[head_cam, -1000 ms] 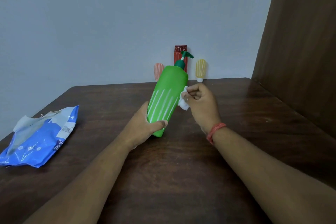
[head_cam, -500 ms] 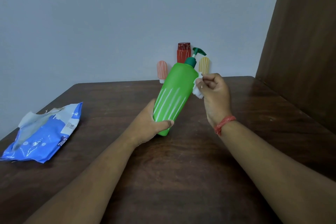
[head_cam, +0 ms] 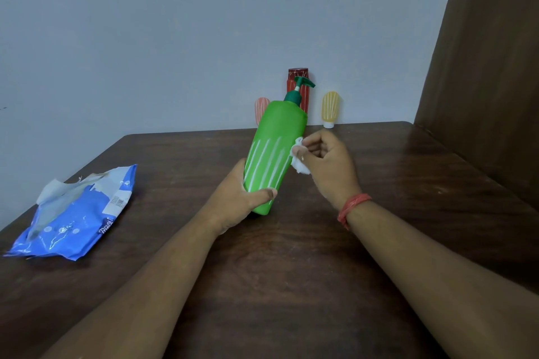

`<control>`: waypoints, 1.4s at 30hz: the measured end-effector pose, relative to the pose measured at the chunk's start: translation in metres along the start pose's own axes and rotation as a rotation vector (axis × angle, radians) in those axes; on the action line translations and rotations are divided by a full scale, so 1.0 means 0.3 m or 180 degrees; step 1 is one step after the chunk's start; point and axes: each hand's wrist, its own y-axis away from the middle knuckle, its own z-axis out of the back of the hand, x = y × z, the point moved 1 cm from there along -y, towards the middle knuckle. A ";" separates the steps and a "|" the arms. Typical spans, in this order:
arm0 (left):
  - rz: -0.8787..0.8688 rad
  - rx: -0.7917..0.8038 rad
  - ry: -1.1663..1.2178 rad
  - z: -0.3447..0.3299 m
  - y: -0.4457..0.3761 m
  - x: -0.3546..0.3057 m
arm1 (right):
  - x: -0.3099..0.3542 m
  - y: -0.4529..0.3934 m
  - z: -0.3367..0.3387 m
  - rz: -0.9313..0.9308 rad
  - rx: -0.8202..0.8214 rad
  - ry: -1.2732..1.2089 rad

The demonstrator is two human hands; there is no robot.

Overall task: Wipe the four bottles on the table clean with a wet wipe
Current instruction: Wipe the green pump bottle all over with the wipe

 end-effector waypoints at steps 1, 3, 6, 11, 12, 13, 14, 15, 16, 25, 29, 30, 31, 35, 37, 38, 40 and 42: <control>-0.0017 0.0033 -0.0012 -0.002 0.003 -0.003 | 0.008 -0.010 0.008 -0.0032 -0.0213 -0.0135; -0.0042 0.0081 -0.0025 -0.007 0.006 -0.009 | 0.010 -0.016 0.020 -0.0109 -0.0423 -0.0309; -0.0002 -0.0003 0.0023 0.000 0.002 -0.005 | -0.008 0.014 -0.004 -0.0347 0.0208 -0.0178; -0.0016 0.0010 -0.0087 -0.002 0.002 -0.007 | 0.008 -0.008 0.000 -0.0223 -0.0323 -0.0266; -0.0037 0.0038 -0.0109 -0.005 0.003 -0.009 | 0.013 -0.010 0.008 -0.0050 -0.0467 -0.0188; -0.0047 0.0049 -0.0110 -0.005 0.003 -0.011 | 0.013 -0.006 0.012 0.0185 -0.0473 0.0031; -0.0050 0.0039 -0.0081 -0.006 0.003 -0.013 | 0.014 0.005 0.011 0.0490 -0.0346 0.0338; -0.0039 0.0014 -0.0048 -0.005 0.003 -0.013 | 0.014 0.018 0.003 0.0873 -0.0138 0.0684; -0.0020 -0.0016 -0.0014 -0.004 0.002 -0.011 | 0.015 0.032 -0.011 0.1309 0.0088 0.1012; -0.0034 0.0034 -0.0119 -0.005 0.005 -0.021 | 0.022 0.007 0.000 0.2613 0.0231 0.2177; -0.0062 0.0071 -0.0302 -0.003 0.010 -0.029 | 0.028 -0.017 0.007 0.2715 0.0119 0.2230; -0.0072 0.0070 -0.0373 -0.003 0.009 -0.029 | 0.030 -0.029 0.018 0.2595 -0.0033 0.2216; -0.0080 0.0061 -0.0427 -0.003 0.008 -0.029 | 0.029 -0.034 0.026 0.2525 -0.0090 0.2209; -0.0158 -0.0041 -0.0555 -0.009 0.006 -0.028 | 0.032 0.017 -0.004 0.2955 0.0583 0.2405; -0.0182 -0.0032 -0.0652 -0.013 0.007 -0.033 | 0.043 0.008 0.003 0.2912 0.0464 0.2454; -0.0200 -0.0018 -0.0736 -0.016 0.007 -0.037 | 0.048 -0.009 0.011 0.2754 0.0213 0.2408; -0.0245 -0.0014 -0.0888 -0.022 0.008 -0.043 | 0.054 -0.028 0.025 0.2500 -0.0183 0.2361; -0.0261 -0.0075 -0.0927 -0.024 0.010 -0.046 | 0.051 -0.006 0.010 0.2687 0.0105 0.2408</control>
